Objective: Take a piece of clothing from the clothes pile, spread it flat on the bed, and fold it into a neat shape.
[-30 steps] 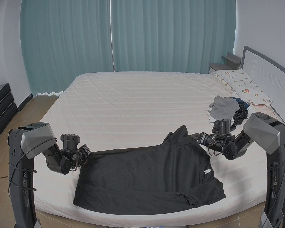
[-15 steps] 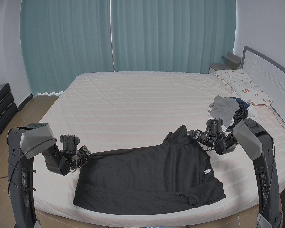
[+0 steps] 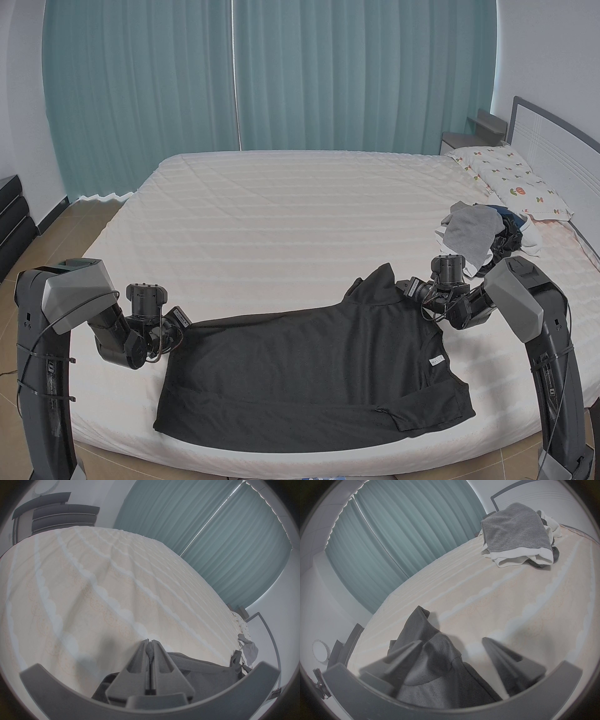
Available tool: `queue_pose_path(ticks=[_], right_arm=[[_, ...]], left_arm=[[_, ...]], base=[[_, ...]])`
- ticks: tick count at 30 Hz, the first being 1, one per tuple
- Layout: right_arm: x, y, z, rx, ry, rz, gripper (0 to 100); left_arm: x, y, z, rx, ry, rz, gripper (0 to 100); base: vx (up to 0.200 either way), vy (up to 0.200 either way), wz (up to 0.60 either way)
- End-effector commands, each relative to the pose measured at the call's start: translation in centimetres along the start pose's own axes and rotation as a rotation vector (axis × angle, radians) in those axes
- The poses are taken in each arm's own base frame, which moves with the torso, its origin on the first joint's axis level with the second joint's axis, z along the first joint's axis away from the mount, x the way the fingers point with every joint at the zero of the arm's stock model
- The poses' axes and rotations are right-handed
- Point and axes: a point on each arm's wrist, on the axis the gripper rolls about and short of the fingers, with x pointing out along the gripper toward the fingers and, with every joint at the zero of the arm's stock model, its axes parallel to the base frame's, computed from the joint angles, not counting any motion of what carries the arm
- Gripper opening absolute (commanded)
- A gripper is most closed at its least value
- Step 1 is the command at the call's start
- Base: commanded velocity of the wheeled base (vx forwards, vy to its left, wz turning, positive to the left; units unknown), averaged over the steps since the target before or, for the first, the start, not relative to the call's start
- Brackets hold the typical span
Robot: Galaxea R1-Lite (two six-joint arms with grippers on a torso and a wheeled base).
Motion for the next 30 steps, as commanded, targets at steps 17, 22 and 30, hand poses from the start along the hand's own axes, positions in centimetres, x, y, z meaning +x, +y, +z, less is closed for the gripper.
queue_pose_path(ticks=[17,22,30], right_arm=[[-2.6,1.0,3.1,0.056,-0.054,0.015,0],[-3.8,0.5,2.5,0.043,-0.068,0.016,0],[-5.3,0.5,2.3,0.034,-0.143,0.05,0]], left_arm=[[-0.6,-0.1,1.5,-0.015,-0.039,-0.009,0],[-1.5,-0.3,3.2,-0.03,-0.081,-0.022,0],[-1.8,0.2,4.1,-0.041,-0.103,-0.015,0]], base=[[0.0,0.0,0.0],[0.0,0.0,0.0],[0.0,0.0,0.0]])
